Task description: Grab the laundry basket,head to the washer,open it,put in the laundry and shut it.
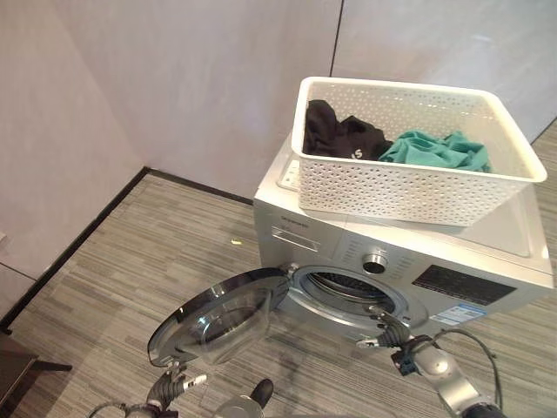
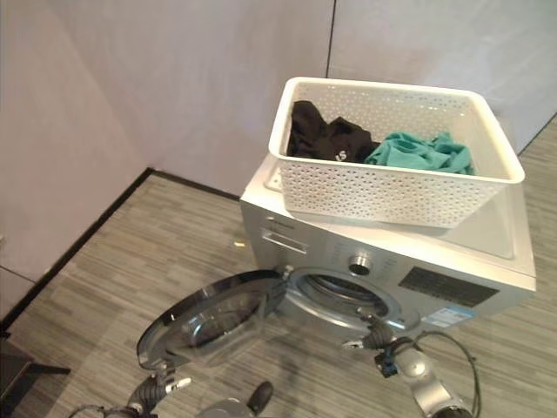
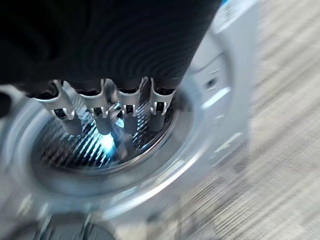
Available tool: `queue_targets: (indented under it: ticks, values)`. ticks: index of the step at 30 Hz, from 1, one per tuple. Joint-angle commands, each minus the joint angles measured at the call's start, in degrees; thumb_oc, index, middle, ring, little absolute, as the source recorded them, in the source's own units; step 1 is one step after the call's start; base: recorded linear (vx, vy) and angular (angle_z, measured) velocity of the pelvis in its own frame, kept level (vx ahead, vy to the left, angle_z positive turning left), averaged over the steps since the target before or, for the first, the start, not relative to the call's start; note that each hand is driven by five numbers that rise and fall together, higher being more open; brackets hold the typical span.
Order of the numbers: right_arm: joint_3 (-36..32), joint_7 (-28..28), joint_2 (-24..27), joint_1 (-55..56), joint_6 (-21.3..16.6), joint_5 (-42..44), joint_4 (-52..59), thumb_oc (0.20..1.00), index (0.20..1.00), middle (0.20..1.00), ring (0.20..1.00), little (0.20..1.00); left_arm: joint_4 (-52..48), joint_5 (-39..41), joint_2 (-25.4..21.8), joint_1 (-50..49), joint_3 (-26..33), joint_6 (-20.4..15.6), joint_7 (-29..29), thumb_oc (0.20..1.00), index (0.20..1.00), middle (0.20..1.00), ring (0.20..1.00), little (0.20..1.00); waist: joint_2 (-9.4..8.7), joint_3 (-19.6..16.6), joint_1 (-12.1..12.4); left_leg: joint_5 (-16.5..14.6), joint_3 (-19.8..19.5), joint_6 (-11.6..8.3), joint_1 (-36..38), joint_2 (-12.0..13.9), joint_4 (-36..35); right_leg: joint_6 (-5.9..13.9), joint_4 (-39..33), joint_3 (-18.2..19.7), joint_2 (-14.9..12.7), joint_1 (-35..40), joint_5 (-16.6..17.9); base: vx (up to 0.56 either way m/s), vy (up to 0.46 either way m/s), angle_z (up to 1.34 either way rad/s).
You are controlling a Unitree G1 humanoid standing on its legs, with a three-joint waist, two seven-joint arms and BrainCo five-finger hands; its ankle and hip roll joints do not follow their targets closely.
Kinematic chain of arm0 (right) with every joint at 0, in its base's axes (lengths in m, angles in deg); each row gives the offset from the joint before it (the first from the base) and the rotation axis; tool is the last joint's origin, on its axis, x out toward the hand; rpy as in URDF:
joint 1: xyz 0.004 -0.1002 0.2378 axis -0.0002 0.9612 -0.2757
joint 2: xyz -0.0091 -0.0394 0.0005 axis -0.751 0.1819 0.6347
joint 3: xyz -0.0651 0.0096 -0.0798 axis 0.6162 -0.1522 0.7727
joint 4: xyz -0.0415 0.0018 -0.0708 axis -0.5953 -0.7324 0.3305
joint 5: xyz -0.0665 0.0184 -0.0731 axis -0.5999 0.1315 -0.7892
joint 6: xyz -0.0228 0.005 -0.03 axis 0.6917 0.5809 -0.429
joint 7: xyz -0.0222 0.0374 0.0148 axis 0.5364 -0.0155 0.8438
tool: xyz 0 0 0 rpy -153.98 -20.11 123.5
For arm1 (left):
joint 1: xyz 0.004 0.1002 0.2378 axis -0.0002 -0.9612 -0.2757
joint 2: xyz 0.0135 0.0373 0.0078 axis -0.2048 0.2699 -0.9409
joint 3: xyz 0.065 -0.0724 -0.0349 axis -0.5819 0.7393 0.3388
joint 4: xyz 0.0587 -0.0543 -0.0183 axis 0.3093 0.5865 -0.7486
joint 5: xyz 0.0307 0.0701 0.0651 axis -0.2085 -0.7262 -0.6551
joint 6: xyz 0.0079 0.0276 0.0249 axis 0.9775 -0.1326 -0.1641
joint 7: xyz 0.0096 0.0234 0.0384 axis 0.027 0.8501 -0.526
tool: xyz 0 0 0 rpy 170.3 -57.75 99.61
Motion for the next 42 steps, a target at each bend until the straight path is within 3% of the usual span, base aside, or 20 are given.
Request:
queue_targets:
  ticks: [1, 3, 4, 6, 10, 11, 14, 19, 22, 26, 27, 32, 35, 37, 38, 39, 42]
  values:
    - [0.3, 1.6, 4.6, 1.8, -0.6, -0.7, 0.2, 1.000, 1.000, 1.000, 1.000, 1.000, 7.4, -5.1, 0.5, 4.1, 1.1, -1.6, 3.6, 1.000, 1.000, 1.000, 1.000, 1.000, -0.38, -2.4, 0.6, 0.0, -0.1, 1.76, -1.8, 1.0, -0.1, -1.17, 0.4, 1.6, 1.0, -4.8, 5.2, -0.01, -0.002, -0.12]
    - [-3.7, 0.3, 4.1, 4.8, 0.2, 3.4, 1.1, 1.000, 1.000, 1.000, 1.000, 1.000, 15.7, -12.0, -0.2, 6.0, 4.0, -0.3, 7.0, 1.000, 1.000, 1.000, 1.000, 1.000, -0.70, -2.8, -0.5, -0.3, 0.7, 1.57, -1.5, 1.3, -0.1, -1.15, 0.4, 1.9, 1.0, -4.8, 5.2, -0.01, -0.010, -0.29]
    - [-3.7, 0.3, 4.1, 4.9, 0.2, 3.4, 1.1, 1.000, 1.000, 1.000, 1.000, 1.000, 15.7, -12.0, -0.2, 6.0, 4.0, -0.3, 7.0, 1.000, 1.000, 1.000, 1.000, 1.000, -0.70, -2.8, -0.4, -0.3, 0.7, 1.57, -1.5, 1.3, -0.1, -1.15, 0.4, 2.0, 1.0, -4.8, 5.2, 0.01, -0.011, -0.24]
    - [-9.9, -1.0, 6.6, 8.2, 0.5, 6.5, 4.8, 1.000, 1.000, 1.000, 1.000, 1.000, 18.5, -18.9, -1.6, 5.6, 4.3, 0.4, 9.0, 1.000, 1.000, 1.000, 1.000, 1.000, -1.14, -3.3, -1.4, -0.6, 1.2, 1.40, -1.0, 1.5, -0.1, -1.02, 0.4, 2.5, 1.1, -4.7, 5.3, 0.01, 0.001, -0.08]
    - [-18.0, -1.6, 10.5, 11.2, 0.3, 8.7, 11.7, 1.000, 1.000, 1.000, 1.000, 1.000, 19.0, -20.7, -2.2, 4.8, 4.7, 0.1, 8.3, 1.000, 1.000, 1.000, 1.000, 1.000, -1.34, -3.5, -2.0, -1.0, 1.7, 1.43, -0.7, 1.6, -0.1, -0.75, 0.4, 2.6, 0.9, -4.5, 5.4, 0.01, 0.013, -0.17]
    - [-24.0, -1.0, 12.9, 12.0, -0.5, 10.4, 15.1, 1.000, 1.000, 1.000, 1.000, 1.000, 19.9, -17.9, -2.1, 4.0, 6.8, 0.2, 7.3, 1.000, 1.000, 1.000, 1.000, 1.000, -1.47, -3.7, -2.1, -1.0, 1.5, 1.54, -0.7, 1.5, -0.1, -0.54, 0.4, 2.5, 0.8, -4.5, 5.6, 0.01, 0.035, -0.08]
    - [-27.5, -0.7, 14.8, 12.1, -0.5, 10.3, 17.5, 1.000, 1.000, 1.000, 1.000, 1.000, 20.9, -18.2, -2.0, 3.5, 7.2, 0.8, 6.9, 1.000, 1.000, 1.000, 1.000, 1.000, -1.68, -4.0, -2.0, -1.2, 1.4, 1.65, -0.5, 1.4, -0.1, -0.40, 0.4, 2.4, 0.6, -4.4, 5.6, 0.01, 0.021, 0.03]
    - [-38.1, -2.9, 28.4, 8.7, -2.5, 10.2, 28.3, 1.000, 1.000, 1.000, 1.000, 1.000, 19.6, -20.4, -1.1, 2.0, 5.2, 0.2, 4.8, 1.000, 1.000, 1.000, 1.000, 1.000, -2.71, -5.2, -0.3, -1.7, 0.6, 2.19, -0.4, 0.9, -0.1, 0.08, 0.4, 1.9, 0.1, -4.2, 5.9, 0.00, 0.060, 0.02]
    - [-37.9, -3.7, 32.3, 5.3, -2.9, 10.6, 30.2, 1.000, 1.000, 1.000, 1.000, 1.000, 19.5, -19.8, -0.9, 1.5, 5.0, 0.1, 4.6, 1.000, 1.000, 1.000, 1.000, 1.000, -3.18, -5.5, 0.8, -1.7, 0.1, 2.30, -0.5, 0.7, -0.1, 0.27, 0.4, 1.6, -0.1, -4.3, 6.1, -0.01, 0.040, 0.00]
    - [-29.8, -3.9, 39.9, -7.7, -3.0, 11.2, 31.7, 1.000, 1.000, 1.000, 1.000, 1.000, 19.5, -17.0, -0.8, 0.8, 4.3, 0.4, 4.9, 1.000, 1.000, 1.000, 1.000, 1.000, -5.50, -5.1, 4.2, -1.8, -0.5, 2.43, -1.0, 0.7, -0.1, 0.36, 0.4, 0.8, 0.0, -4.3, 6.3, -0.03, 0.029, 0.03]
    - [-29.3, -3.8, 40.0, -8.3, -3.0, 11.2, 31.5, 1.000, 1.000, 1.000, 1.000, 1.000, 19.5, -17.0, -0.7, 0.8, 4.5, 0.4, 4.9, 1.000, 1.000, 1.000, 1.000, 1.000, -5.48, -5.1, 4.0, -1.5, -0.6, 2.46, -1.2, 0.5, -0.1, 0.43, 0.4, 0.7, -0.1, -4.5, 6.5, -0.01, -0.004, 0.13]
    - [-18.7, -5.3, 45.2, -19.6, -2.0, 12.5, 29.3, 1.000, 1.000, 1.000, 1.000, 1.000, 21.4, -15.3, -1.1, -1.4, 3.8, 0.9, 4.1, 1.000, 1.000, 1.000, 1.000, 1.000, -8.21, -4.0, 7.6, -0.5, -3.7, 2.74, -2.4, -0.6, -0.1, 0.43, 0.4, -3.1, -0.6, -3.5, 6.7, 0.00, 0.034, 0.40]
    - [-8.8, -5.5, 45.4, -29.4, -1.7, 13.2, 26.2, 1.000, 1.000, 1.000, 1.000, 1.000, 22.4, -14.8, -1.9, -2.5, 4.8, 1.0, 4.3, 1.000, 1.000, 1.000, 1.000, 1.000, -9.01, -3.8, 9.3, -0.5, -5.0, 2.77, -2.5, -1.1, -0.1, 0.49, 0.4, -4.5, -0.6, -2.9, 6.3, 0.01, 0.035, 0.37]
    - [-5.7, -5.6, 45.6, -32.5, -1.5, 13.3, 25.1, 1.000, 1.000, 1.000, 1.000, 1.000, 22.5, -14.6, -2.1, -2.9, 5.3, 1.1, 4.3, 1.000, 1.000, 1.000, 1.000, 1.000, -9.32, -3.9, 9.5, 0.0, -5.4, 2.84, -2.9, -1.4, -0.1, 0.64, 0.4, -5.0, -0.8, -3.1, 6.5, 0.00, 0.027, 0.32]
    - [-1.7, -5.5, 45.4, -36.4, -1.4, 13.4, 23.7, 1.000, 1.000, 1.000, 1.000, 1.000, 22.7, -14.3, -2.2, -3.2, 5.6, 1.0, 4.3, 1.000, 1.000, 1.000, 1.000, 1.000, -9.48, -3.9, 9.8, 0.1, -5.7, 2.86, -3.2, -1.5, -0.1, 0.69, 0.4, -5.4, -0.9, -3.1, 6.5, 0.01, 0.037, 0.23]
    - [4.0, -5.6, 44.5, -41.6, -0.9, 13.2, 20.8, 1.000, 1.000, 1.000, 1.000, 1.000, 23.1, -13.5, -3.3, -3.4, 5.7, 1.1, 4.4, 1.000, 1.000, 1.000, 1.000, 1.000, -10.49, -3.6, 11.7, 0.3, -6.2, 2.78, -3.4, -1.7, -0.1, 0.77, 0.4, -6.0, -0.9, -3.1, 6.5, 0.01, 0.036, 0.22]
    - [13.6, -5.4, 43.0, -50.8, -0.4, 12.2, 16.0, 1.000, 1.000, 1.000, 1.000, 1.000, 23.4, -12.7, -3.6, -3.7, 6.6, 1.3, 4.4, 1.000, 1.000, 1.000, 1.000, 1.000, -10.72, -3.3, 12.4, 0.1, -6.5, 2.73, -3.5, -1.6, -0.1, 0.63, 0.4, -6.3, -0.8, -2.8, 6.2, 0.01, 0.022, 0.14]
